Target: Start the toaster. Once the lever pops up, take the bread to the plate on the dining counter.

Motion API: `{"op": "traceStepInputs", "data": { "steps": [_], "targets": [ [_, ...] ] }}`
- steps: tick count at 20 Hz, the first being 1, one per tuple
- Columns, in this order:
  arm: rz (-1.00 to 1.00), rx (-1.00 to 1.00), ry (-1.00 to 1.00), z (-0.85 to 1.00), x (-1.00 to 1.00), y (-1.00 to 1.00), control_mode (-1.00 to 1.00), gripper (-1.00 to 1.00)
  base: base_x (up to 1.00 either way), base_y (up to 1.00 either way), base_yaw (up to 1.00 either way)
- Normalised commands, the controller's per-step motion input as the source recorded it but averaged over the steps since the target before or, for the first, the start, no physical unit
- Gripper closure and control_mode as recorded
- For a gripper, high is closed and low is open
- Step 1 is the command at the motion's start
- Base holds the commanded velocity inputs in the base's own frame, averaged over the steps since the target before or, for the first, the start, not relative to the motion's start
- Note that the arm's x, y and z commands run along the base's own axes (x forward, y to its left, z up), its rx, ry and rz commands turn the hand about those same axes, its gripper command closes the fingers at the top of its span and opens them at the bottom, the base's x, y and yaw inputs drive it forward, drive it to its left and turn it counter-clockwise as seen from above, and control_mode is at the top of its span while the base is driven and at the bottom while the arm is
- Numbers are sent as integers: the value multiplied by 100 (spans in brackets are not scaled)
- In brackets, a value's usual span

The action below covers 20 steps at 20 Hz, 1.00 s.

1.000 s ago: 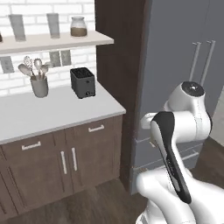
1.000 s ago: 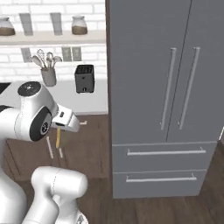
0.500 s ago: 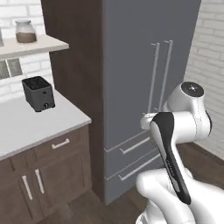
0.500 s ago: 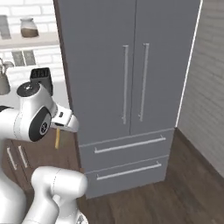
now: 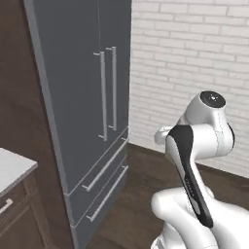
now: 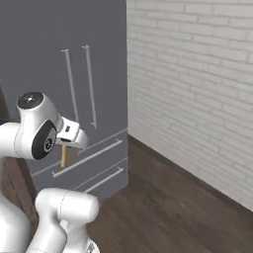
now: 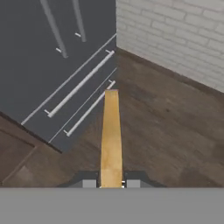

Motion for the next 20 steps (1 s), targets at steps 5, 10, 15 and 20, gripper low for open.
{"op": "traceStepInputs", "data": {
  "steps": [5,10,15,20],
  "targets": [
    [0,0,0,0,0,0,100,100,1,0,-80],
    [0,0,0,0,0,0,100,100,35,0,-71],
    [0,0,0,0,0,0,100,100,87,0,-55],
    [0,0,0,0,0,0,100,100,100,0,-44]
  ]
}}
